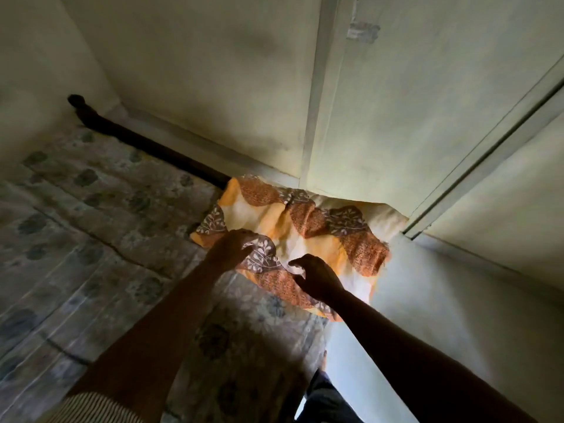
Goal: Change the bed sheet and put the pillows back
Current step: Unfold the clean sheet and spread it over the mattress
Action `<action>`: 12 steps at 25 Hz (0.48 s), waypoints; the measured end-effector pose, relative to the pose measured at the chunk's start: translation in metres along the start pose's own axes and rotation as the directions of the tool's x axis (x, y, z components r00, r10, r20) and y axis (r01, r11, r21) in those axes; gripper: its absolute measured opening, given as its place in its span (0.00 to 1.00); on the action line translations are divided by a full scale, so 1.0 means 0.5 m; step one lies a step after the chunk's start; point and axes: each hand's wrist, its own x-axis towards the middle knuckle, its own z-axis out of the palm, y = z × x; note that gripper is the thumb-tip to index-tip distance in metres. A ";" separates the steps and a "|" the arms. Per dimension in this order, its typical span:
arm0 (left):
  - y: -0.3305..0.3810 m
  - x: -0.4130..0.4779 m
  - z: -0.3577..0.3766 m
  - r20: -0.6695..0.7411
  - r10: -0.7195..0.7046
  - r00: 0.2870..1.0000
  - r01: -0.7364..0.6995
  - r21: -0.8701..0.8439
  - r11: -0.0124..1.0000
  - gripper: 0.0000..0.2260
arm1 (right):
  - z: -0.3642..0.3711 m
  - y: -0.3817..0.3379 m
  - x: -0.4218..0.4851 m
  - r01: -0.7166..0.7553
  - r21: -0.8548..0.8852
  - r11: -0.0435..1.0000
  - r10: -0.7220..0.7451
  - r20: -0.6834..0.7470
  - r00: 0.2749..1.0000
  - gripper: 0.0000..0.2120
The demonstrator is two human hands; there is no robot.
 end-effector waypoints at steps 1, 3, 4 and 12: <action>0.014 0.010 -0.006 -0.021 0.015 1.000 -0.015 -0.012 1.000 0.25 | -0.017 0.005 0.010 -0.002 0.011 1.000 0.002 -0.034 0.999 0.17; 0.033 0.046 -0.009 -0.036 0.016 0.999 -0.016 -0.015 1.000 0.22 | -0.061 0.019 0.045 -0.005 0.026 1.000 0.007 -0.091 0.996 0.16; 0.039 0.073 -0.005 -0.021 0.035 0.999 -0.035 -0.019 0.999 0.22 | -0.086 0.029 0.067 -0.002 0.033 0.999 0.006 -0.119 0.993 0.15; 0.137 0.340 -0.009 -0.011 0.129 0.992 -0.127 0.116 0.985 0.18 | -0.252 0.192 0.330 -0.237 -0.005 0.972 0.237 0.005 0.972 0.23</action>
